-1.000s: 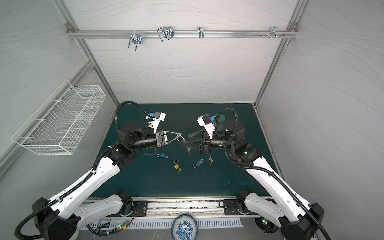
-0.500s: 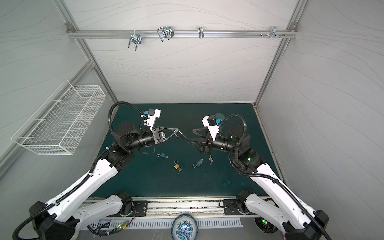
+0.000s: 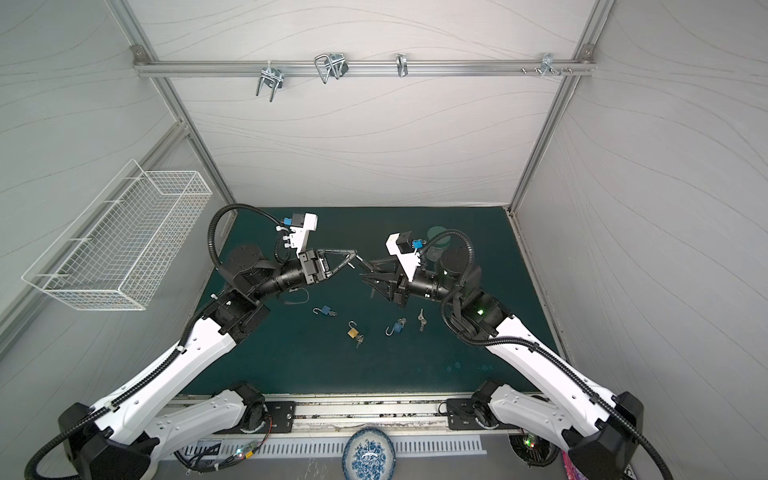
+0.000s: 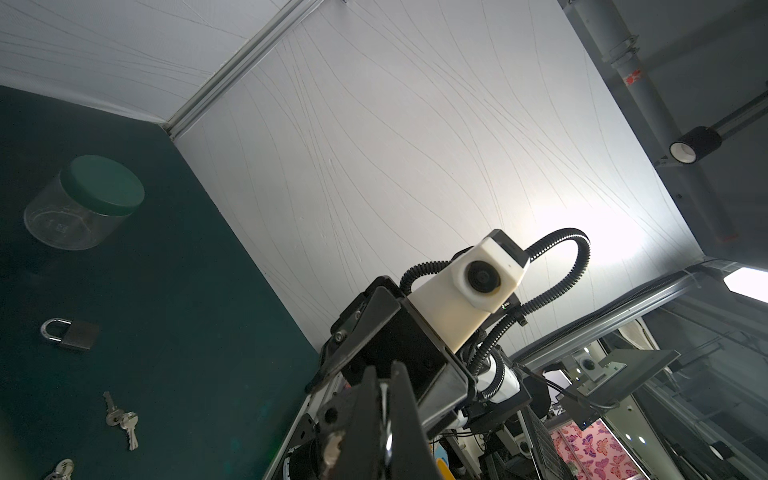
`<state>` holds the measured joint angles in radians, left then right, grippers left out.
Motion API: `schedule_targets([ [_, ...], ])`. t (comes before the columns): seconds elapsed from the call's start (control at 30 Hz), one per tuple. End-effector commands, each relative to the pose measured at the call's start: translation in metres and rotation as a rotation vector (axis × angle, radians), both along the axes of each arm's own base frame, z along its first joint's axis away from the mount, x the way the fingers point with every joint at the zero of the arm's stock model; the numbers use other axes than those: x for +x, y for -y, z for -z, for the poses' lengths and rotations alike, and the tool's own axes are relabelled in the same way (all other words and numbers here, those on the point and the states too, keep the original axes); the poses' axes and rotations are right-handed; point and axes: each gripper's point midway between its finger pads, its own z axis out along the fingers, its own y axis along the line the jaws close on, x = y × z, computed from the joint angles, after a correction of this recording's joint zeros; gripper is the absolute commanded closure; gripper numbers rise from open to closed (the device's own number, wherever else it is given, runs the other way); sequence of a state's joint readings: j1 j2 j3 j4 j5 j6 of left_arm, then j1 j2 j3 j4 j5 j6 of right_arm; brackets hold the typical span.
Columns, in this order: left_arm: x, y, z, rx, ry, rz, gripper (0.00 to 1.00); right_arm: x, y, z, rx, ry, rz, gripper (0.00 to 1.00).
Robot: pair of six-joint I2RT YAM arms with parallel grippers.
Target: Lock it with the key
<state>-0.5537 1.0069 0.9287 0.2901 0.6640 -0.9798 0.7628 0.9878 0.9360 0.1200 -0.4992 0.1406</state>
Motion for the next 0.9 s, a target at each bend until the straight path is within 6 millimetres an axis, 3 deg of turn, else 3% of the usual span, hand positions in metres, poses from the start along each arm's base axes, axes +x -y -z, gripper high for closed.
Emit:
schedule_targets([
  [0.0, -0.0072, -0.0050, -0.0297, -0.064, 0.080, 0.000, 1.00, -0.0026, 0.0005, -0.0265, 0.052, 0.071, 0.003, 0.64],
  [0.2, -0.0079, -0.0056, -0.0295, -0.065, 0.078, -0.002, 1.00, -0.0063, 0.0000, -0.0283, 0.062, 0.070, -0.004, 0.68],
  [0.63, -0.0102, -0.0068, -0.0303, -0.071, 0.079, 0.000, 1.00, -0.0063, 0.0005, -0.0255, 0.056, 0.033, 0.006, 0.90],
  [0.73, -0.0109, -0.0079, -0.0309, -0.066, 0.086, -0.004, 1.00, -0.0051, 0.0025, -0.0277, 0.064, 0.001, 0.021, 1.00],
  [0.87, -0.0151, -0.0085, -0.0364, -0.050, 0.128, 0.001, 1.00, -0.0065, 0.0038, -0.0329, 0.081, -0.078, 0.011, 1.00],
])
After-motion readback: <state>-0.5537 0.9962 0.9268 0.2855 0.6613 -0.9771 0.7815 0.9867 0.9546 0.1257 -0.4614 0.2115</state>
